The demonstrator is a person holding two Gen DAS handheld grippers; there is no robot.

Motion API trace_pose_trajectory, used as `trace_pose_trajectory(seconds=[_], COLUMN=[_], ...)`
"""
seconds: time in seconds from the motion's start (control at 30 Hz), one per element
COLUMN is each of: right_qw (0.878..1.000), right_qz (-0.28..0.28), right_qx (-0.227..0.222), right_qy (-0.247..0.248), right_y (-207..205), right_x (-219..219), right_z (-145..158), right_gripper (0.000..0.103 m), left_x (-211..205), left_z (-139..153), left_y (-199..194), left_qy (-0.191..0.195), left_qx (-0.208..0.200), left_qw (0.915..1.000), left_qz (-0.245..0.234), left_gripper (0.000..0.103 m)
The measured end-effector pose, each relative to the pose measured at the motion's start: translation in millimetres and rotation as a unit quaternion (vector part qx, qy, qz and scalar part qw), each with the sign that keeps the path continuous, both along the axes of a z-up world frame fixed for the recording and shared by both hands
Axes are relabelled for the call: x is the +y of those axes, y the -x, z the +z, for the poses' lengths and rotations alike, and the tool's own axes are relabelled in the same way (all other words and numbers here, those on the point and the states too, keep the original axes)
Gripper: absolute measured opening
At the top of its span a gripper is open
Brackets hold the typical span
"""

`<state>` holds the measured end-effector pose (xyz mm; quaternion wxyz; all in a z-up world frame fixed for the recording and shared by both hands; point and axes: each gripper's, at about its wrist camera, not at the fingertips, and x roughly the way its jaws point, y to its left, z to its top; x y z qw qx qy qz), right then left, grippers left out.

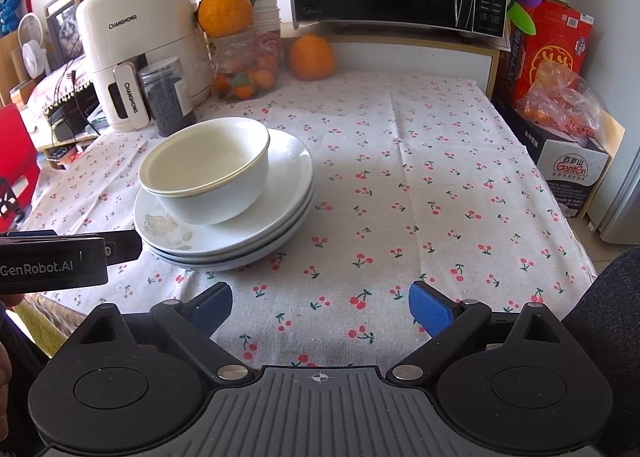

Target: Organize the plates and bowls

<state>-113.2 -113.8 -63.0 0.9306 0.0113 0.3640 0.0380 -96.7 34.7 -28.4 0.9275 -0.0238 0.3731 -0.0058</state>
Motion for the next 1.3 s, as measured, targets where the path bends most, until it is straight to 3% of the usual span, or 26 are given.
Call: trace_pose_trajectory(seconds=[0.27, 1.3], right_qw=[1.0, 1.0], right_qz=[-0.001, 0.01], right_qx=[0.002, 0.001], right_qy=[0.001, 0.014], right_y=[-2.2, -2.1], right_x=[0.1, 4.0], right_z=[-1.5, -3.8], right_gripper=[0.097, 0.097], left_x=[-0.7, -7.2], left_z=[-3.9, -3.6], left_y=[-4.8, -4.5], left_qy=[0.002, -0.002], left_qx=[0.017, 0.018], left_qw=[0.9998, 0.9995], left_qz=[-0.005, -0.026], left_gripper=[0.102, 0.103])
